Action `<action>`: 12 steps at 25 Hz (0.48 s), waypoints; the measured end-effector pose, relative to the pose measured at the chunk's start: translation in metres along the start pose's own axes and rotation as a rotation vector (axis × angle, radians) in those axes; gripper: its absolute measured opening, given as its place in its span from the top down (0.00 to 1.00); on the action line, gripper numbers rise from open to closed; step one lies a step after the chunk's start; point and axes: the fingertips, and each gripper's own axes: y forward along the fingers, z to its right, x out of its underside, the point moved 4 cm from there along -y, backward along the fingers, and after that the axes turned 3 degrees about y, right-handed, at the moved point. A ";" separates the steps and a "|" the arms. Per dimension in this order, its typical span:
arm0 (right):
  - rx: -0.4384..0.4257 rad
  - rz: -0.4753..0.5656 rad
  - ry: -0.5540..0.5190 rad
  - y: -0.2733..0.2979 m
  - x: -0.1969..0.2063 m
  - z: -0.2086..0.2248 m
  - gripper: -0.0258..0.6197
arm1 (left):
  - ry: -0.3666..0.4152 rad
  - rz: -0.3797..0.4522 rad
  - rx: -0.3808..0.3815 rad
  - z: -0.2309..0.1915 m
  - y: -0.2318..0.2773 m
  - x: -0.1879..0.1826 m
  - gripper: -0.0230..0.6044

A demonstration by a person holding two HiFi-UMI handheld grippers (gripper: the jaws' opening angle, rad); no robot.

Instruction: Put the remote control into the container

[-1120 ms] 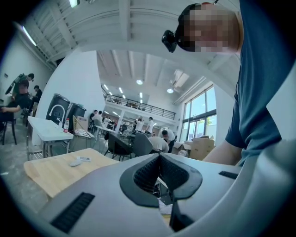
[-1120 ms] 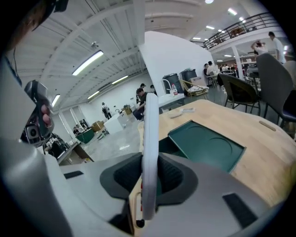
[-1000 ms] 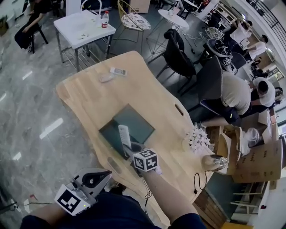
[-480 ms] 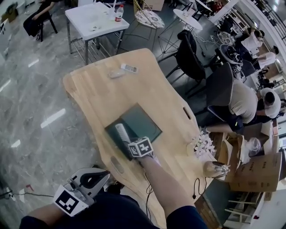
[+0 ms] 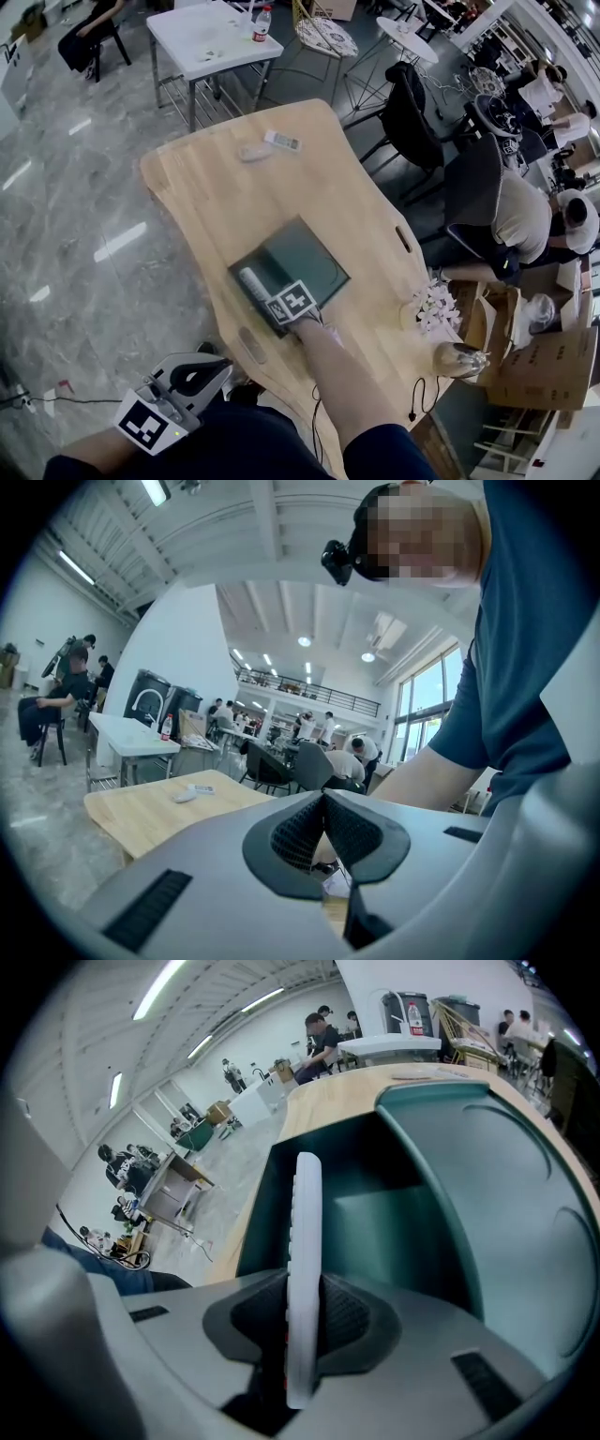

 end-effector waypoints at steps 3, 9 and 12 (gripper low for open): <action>-0.026 0.002 0.023 0.002 0.000 0.000 0.80 | 0.000 -0.011 -0.011 0.001 -0.003 0.000 0.82; -0.019 0.006 0.032 -0.001 -0.001 0.002 0.78 | -0.003 -0.018 -0.014 0.004 -0.006 -0.003 0.82; 0.025 0.012 0.007 -0.004 0.002 0.005 0.73 | -0.003 -0.022 -0.007 0.008 -0.005 -0.003 0.82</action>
